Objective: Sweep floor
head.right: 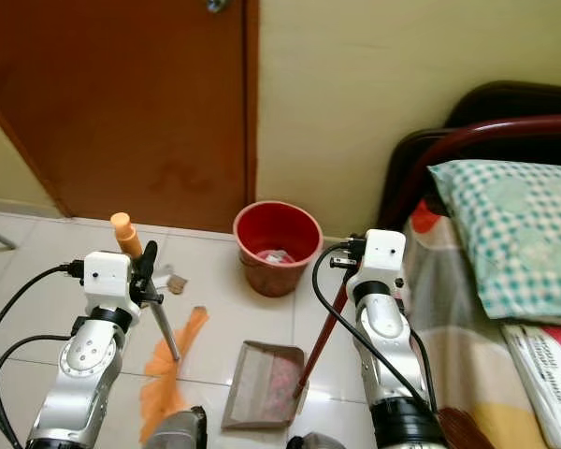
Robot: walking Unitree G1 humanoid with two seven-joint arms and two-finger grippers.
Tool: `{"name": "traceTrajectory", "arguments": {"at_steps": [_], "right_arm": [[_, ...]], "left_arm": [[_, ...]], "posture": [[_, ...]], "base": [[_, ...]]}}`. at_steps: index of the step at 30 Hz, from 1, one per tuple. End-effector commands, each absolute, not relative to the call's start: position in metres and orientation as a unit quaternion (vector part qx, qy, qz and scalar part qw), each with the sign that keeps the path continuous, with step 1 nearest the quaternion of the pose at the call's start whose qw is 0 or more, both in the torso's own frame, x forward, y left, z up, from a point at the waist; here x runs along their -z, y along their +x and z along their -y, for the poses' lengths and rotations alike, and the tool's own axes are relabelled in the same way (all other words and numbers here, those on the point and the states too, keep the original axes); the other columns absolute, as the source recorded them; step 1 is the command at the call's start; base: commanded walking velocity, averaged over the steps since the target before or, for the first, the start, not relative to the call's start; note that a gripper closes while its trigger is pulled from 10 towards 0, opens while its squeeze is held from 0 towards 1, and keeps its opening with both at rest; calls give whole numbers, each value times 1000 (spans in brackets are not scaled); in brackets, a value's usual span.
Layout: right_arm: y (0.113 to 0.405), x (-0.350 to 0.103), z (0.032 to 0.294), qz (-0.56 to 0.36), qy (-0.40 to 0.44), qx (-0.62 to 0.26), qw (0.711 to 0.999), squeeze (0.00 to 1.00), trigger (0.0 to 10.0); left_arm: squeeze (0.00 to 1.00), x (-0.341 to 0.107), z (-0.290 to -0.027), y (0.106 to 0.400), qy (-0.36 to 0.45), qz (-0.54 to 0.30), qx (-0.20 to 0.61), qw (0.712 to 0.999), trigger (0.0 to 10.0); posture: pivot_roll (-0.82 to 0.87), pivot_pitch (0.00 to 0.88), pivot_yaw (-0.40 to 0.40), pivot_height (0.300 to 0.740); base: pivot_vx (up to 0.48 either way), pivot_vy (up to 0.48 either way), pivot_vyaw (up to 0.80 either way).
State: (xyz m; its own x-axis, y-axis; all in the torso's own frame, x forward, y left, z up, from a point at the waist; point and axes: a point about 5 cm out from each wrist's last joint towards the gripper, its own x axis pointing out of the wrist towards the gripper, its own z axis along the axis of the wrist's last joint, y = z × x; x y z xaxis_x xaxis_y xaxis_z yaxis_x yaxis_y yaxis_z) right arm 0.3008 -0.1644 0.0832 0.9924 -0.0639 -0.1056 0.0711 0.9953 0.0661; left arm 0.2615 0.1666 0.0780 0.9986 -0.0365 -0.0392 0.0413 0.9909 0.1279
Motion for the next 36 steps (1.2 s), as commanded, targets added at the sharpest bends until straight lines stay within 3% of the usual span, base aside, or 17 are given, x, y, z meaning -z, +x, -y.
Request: {"name": "traceTrajectory", "arguments": {"at_steps": [1, 36], "right_arm": [[309, -95, 170, -25, 30, 51, 998, 0, 10000], [320, -92, 167, -26, 24, 56, 998, 0, 10000]], "left_arm": [[0, -77, -173, 262, 74, -29, 4, 997, 10000], [0, -90, -158, 277, 64, -7, 37, 997, 10000]], "posture": [[46, 90, -43, 740], [41, 78, -49, 740]], "base": [[0, 0, 800], [0, 370, 19]]}}
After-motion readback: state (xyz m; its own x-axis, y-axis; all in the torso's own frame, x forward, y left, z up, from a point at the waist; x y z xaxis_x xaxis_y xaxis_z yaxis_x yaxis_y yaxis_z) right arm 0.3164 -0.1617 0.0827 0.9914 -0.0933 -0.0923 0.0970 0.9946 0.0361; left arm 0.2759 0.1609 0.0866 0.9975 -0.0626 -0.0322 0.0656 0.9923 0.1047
